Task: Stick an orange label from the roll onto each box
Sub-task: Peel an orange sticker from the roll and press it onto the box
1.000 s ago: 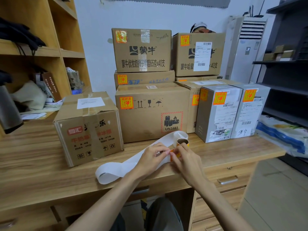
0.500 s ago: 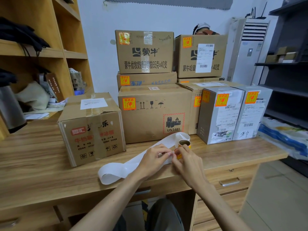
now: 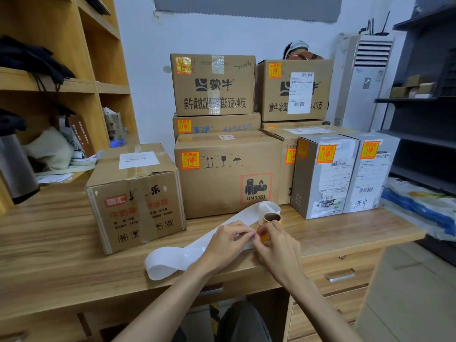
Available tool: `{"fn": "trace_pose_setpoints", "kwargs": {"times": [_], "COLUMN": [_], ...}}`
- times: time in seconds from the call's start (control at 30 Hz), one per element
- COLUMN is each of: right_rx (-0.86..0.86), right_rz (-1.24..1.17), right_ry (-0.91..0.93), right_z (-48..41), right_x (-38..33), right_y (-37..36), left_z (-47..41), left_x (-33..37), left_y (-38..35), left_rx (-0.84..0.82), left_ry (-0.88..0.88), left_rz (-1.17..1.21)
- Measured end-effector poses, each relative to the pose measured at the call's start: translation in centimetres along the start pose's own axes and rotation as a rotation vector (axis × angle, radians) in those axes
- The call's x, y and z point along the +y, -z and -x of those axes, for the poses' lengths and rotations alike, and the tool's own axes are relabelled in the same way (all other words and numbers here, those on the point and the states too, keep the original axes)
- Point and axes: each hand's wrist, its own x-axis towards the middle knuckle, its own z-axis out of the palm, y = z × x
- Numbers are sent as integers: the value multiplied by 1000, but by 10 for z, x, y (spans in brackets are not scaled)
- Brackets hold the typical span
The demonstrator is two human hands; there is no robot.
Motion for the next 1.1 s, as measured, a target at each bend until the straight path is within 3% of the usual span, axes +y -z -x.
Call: {"fn": "trace_pose_setpoints", "kwargs": {"times": [1.1], "right_rx": [-5], "right_rz": [-317], "right_ry": [-197], "right_z": [6], "right_x": [43], "right_y": [42], "left_z": [1], "left_x": [4], "left_y": [-2], "left_rx": [151], "left_ry": [33], "left_rz": [-209]}}
